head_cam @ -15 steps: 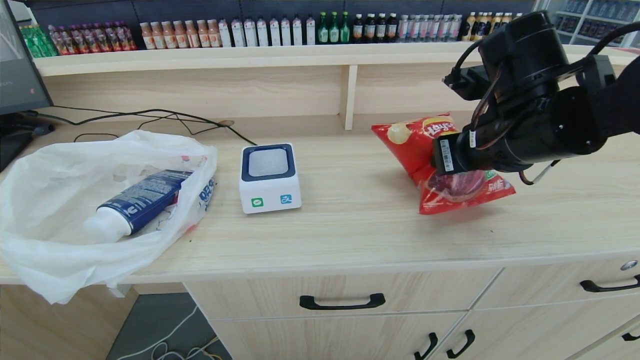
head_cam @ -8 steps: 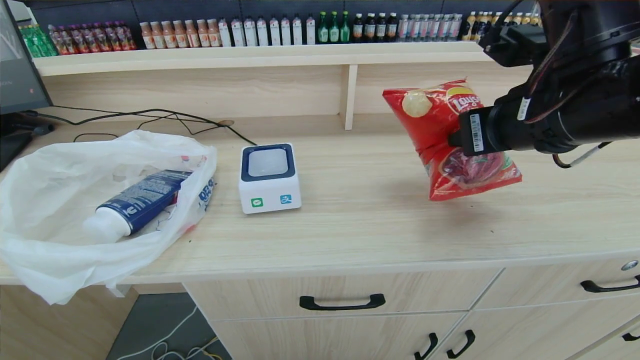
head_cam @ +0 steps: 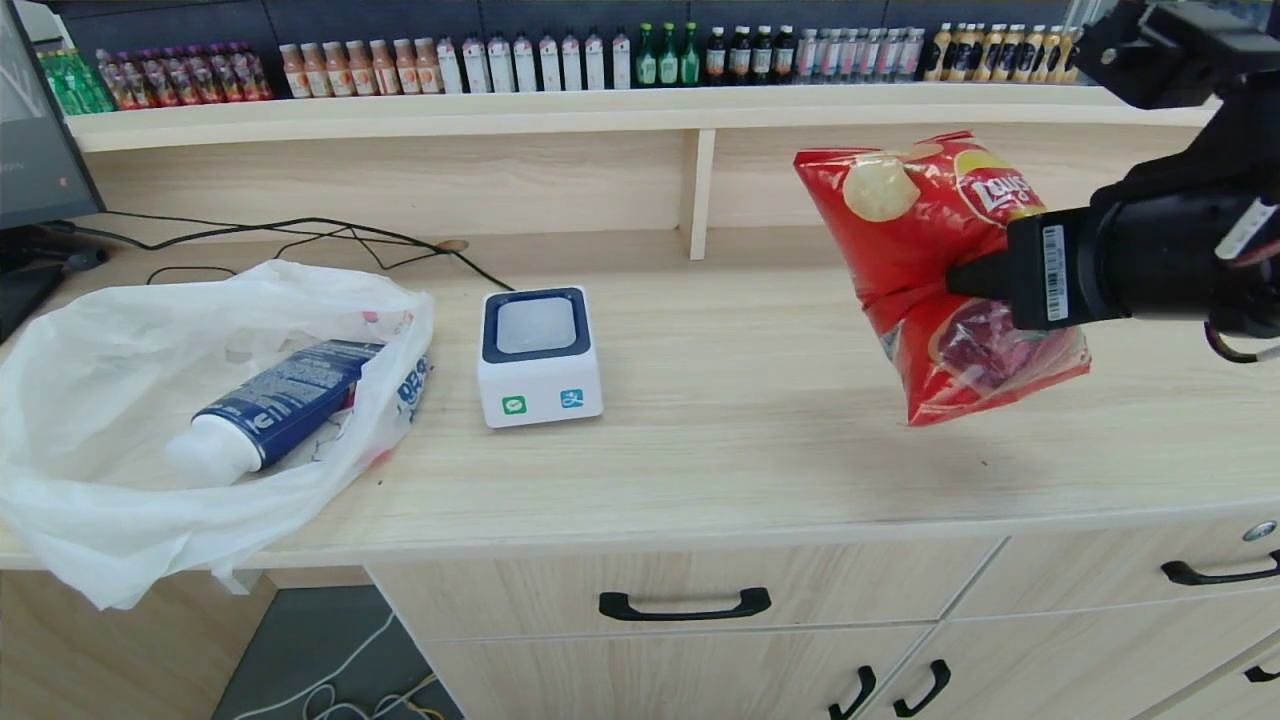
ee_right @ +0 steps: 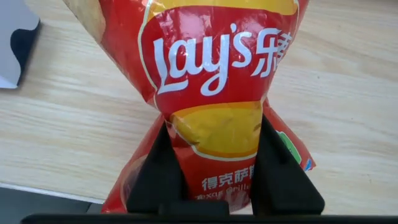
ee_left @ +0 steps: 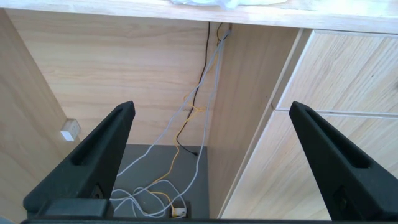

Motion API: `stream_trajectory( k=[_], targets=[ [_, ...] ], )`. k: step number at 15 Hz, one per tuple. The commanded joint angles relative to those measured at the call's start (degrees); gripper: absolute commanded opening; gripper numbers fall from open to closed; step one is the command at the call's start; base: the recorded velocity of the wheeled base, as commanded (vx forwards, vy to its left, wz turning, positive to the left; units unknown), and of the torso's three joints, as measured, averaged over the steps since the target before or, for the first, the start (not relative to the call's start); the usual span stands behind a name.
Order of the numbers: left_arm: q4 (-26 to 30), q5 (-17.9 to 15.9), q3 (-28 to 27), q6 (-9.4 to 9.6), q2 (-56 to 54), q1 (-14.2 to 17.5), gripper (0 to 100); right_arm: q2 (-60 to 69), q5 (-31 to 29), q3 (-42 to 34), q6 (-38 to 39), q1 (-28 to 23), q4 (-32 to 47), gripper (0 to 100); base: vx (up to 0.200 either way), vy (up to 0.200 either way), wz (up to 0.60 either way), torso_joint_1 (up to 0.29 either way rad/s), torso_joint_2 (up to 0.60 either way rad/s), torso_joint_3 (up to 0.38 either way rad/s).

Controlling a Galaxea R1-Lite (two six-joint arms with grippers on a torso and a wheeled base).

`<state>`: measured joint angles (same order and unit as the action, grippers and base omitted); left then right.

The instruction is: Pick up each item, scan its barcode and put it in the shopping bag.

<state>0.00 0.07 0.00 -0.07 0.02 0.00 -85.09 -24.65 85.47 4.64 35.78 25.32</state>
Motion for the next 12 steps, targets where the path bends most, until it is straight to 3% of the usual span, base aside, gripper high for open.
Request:
stream_trajectory(
  k=[1, 5, 8, 12],
  targets=[
    [0.0, 0.0, 0.0, -0.01, 0.0, 0.0, 100, 6.8, 0.0, -8.1, -0.1, 1.0, -3.7, 0, 0.000, 0.000, 0.00, 0.000, 0.00, 0.000],
    [0.0, 0.0, 0.0, -0.01, 0.0, 0.0, 100, 14.4, 2.7, -18.8, 0.6, 0.9, -10.3, 0, 0.000, 0.000, 0.00, 0.000, 0.00, 0.000],
    [0.0, 0.0, 0.0, -0.01, 0.0, 0.0, 100, 17.0, 8.9, -20.2, 2.5, 0.5, -12.0, 0, 0.000, 0.000, 0.00, 0.000, 0.00, 0.000],
    [0.0, 0.0, 0.0, -0.01, 0.0, 0.0, 100, 18.7, 18.1, -23.4, 11.8, -0.6, -15.4, 0, 0.000, 0.000, 0.00, 0.000, 0.00, 0.000]
  ],
)
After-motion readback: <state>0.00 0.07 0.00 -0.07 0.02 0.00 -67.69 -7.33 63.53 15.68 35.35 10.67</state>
